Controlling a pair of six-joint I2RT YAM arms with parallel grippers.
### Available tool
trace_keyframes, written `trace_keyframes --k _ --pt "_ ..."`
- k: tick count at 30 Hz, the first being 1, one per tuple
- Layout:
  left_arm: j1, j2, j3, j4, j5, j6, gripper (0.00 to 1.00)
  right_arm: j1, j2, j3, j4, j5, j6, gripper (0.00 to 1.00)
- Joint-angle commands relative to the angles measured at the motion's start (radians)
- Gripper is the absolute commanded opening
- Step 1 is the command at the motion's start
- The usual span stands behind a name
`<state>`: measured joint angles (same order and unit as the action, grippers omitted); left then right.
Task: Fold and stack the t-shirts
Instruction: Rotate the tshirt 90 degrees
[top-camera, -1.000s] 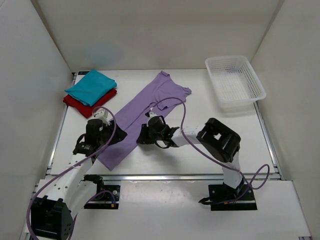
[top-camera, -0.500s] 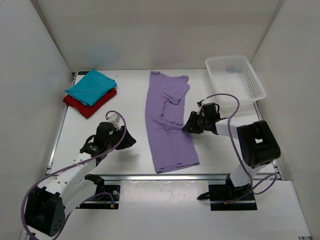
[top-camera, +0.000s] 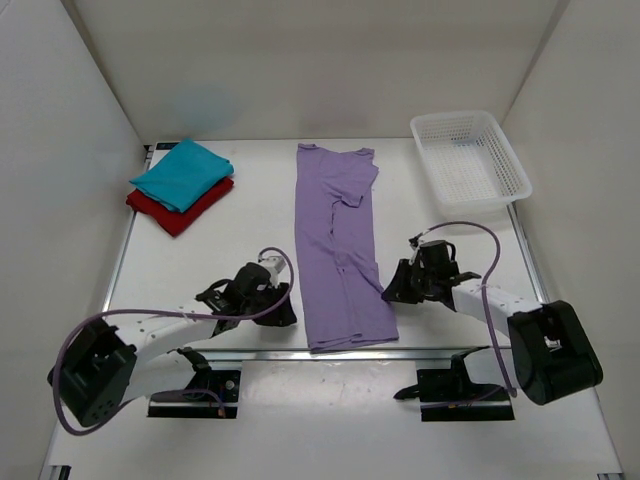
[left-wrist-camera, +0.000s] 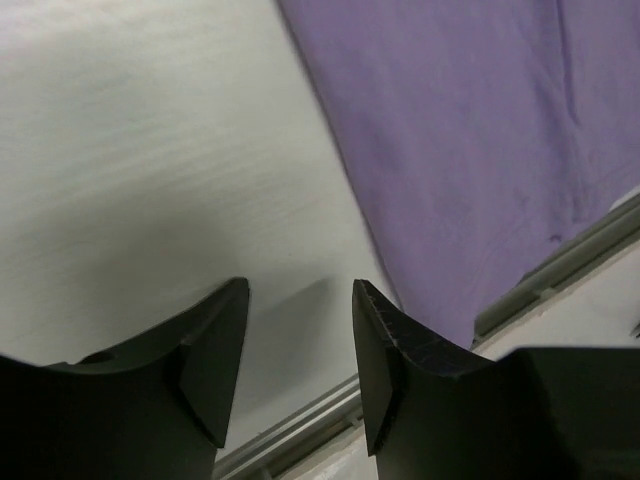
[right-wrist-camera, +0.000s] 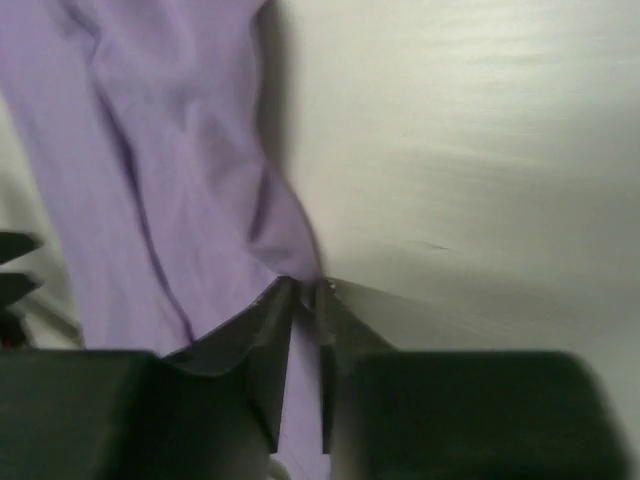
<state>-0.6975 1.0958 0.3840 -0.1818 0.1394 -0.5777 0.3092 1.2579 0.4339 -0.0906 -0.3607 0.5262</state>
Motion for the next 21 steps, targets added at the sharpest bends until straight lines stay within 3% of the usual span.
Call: trace_keyframes --k 1,5,7,11,14,21 --pt "-0.074 0.052 -0.004 0.05 -0.003 -0.011 0.56 0.056 0.081 -0.021 0.041 -0.118 0.037 0.04" --pt "-0.059 0.018 -0.042 0.045 0.044 -0.025 0.6 0.263 0.181 0.083 0.048 -0.117 0.066 0.0" --pt "-0.037 -0.064 -0.065 0.024 0.028 -0.025 0.61 0.294 0.172 0.126 0.006 -0.083 0.066 0.01" --pt "0.004 -0.161 -0.117 -0.013 0.045 -0.025 0.63 0.24 0.017 0.077 -0.07 0.015 0.067 0.28" --pt "-0.033 -0.133 -0.122 -0.041 0.04 -0.021 0.63 0.218 -0.116 -0.045 -0.098 0.002 0.107 0.43" --pt "-0.002 -0.241 -0.139 -0.126 0.051 -0.02 0.56 0.41 -0.271 -0.17 -0.19 -0.015 0.231 0.48"
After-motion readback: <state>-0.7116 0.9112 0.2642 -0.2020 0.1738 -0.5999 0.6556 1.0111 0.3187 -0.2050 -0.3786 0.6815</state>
